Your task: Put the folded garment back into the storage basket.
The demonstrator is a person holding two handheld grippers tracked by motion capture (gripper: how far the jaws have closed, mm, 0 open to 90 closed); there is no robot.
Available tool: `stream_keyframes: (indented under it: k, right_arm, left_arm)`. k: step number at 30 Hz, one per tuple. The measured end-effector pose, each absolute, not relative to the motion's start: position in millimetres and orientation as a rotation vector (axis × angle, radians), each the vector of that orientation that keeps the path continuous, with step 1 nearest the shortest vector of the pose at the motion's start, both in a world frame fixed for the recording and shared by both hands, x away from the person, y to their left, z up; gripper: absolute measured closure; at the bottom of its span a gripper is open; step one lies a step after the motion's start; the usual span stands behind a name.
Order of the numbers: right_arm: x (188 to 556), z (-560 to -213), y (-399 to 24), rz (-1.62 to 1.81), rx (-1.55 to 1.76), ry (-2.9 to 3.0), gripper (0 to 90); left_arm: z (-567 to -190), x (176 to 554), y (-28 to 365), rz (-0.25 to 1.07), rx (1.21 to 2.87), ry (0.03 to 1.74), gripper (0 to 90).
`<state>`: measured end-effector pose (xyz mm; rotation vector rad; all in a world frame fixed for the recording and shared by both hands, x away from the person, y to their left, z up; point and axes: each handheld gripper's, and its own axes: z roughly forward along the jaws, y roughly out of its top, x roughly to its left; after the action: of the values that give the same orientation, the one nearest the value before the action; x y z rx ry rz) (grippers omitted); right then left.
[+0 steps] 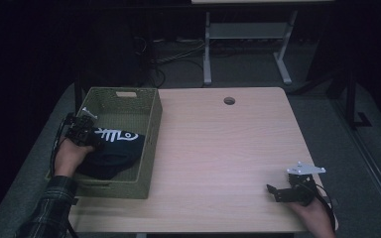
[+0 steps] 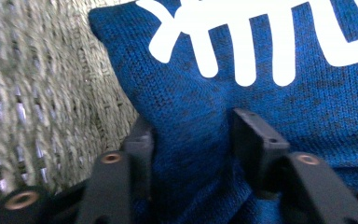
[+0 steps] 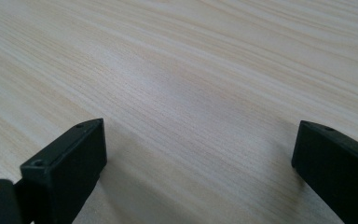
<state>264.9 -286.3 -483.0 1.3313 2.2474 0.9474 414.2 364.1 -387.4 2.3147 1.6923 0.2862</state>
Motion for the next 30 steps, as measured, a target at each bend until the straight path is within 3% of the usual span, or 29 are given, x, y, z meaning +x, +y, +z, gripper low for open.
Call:
stream_keyframes:
  k: [8, 30]
  right_arm:
    - [264.9, -483.0, -286.3, 0.947, 1.331, 2.247, 2.8]
    - [265.0, -483.1, -286.4, 0.947, 1.330, 2.247, 2.8]
  left_arm:
    - [-366.7, 408.4, 369.4, 0.353, 2.236, 1.665, 33.1]
    - [-335.9, 393.1, 342.6, 0.342, 2.126, 1.489, 13.2]
